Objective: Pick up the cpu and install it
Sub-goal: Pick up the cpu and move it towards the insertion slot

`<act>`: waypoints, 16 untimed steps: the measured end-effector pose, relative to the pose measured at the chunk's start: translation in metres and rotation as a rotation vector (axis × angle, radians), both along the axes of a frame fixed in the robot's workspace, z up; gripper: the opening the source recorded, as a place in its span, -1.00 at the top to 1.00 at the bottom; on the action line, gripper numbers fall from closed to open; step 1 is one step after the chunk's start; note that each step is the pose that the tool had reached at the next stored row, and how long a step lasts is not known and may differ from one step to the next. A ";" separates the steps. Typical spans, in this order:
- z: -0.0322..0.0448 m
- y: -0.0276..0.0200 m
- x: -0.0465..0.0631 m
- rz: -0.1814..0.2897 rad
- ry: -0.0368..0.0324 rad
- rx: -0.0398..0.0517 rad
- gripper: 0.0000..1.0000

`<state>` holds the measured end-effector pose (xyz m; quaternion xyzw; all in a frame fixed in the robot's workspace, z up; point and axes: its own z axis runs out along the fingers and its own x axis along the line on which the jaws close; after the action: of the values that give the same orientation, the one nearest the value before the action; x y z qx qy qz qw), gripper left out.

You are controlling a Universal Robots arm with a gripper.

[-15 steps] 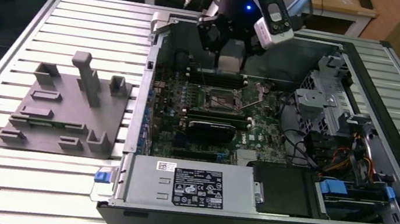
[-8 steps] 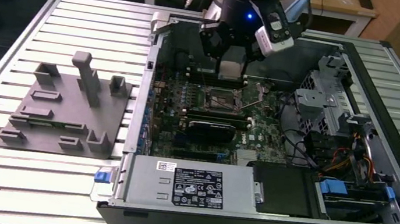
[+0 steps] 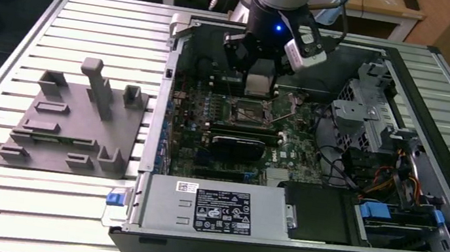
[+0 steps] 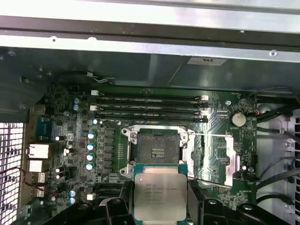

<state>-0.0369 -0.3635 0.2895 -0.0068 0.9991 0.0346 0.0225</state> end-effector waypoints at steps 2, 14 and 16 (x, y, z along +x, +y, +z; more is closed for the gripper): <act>-0.0036 0.0000 0.000 0.000 0.0002 0.0000 -0.08; -0.0272 0.0031 0.004 0.000 0.0029 -0.0004 -0.08; -0.0309 0.0041 0.005 0.000 0.0033 -0.0012 -0.08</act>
<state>-0.0318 -0.3594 0.2586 -0.0066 0.9992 0.0340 0.0208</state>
